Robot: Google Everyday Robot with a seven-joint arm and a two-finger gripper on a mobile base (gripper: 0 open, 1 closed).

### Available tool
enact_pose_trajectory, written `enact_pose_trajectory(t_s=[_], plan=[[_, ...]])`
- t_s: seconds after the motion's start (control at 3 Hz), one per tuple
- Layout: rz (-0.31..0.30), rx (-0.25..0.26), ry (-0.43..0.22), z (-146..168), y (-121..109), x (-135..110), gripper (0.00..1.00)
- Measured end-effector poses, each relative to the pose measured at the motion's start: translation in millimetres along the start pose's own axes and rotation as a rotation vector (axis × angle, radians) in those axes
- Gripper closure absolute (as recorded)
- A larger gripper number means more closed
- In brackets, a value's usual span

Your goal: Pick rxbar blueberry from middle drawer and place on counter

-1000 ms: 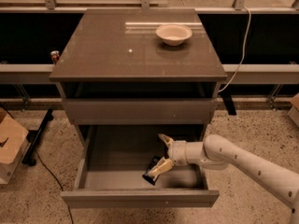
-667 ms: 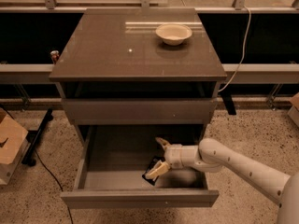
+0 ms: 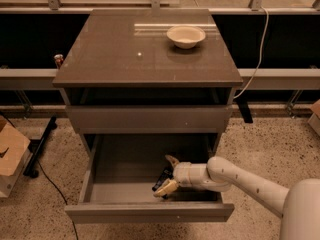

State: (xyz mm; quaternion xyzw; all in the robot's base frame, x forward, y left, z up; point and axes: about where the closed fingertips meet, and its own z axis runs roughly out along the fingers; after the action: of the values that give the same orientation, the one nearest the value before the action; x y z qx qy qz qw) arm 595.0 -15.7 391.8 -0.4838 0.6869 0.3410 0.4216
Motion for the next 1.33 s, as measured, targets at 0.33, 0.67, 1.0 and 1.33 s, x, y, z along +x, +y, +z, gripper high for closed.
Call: enact_pose_trajectory(t_s=[0.33, 0.67, 1.0, 1.33], plan=[[0.013, 0.010, 0.012, 5.4, -3.6, 14.8, 0.00], [0.005, 0.042, 0.071, 6.6, -5.2, 25.3, 0.00], [-0.001, 0.088, 0.147, 4.1, -6.4, 33.3, 0.19], [-0.030, 0.114, 0.223, -0.4, -4.8, 27.6, 0.42]])
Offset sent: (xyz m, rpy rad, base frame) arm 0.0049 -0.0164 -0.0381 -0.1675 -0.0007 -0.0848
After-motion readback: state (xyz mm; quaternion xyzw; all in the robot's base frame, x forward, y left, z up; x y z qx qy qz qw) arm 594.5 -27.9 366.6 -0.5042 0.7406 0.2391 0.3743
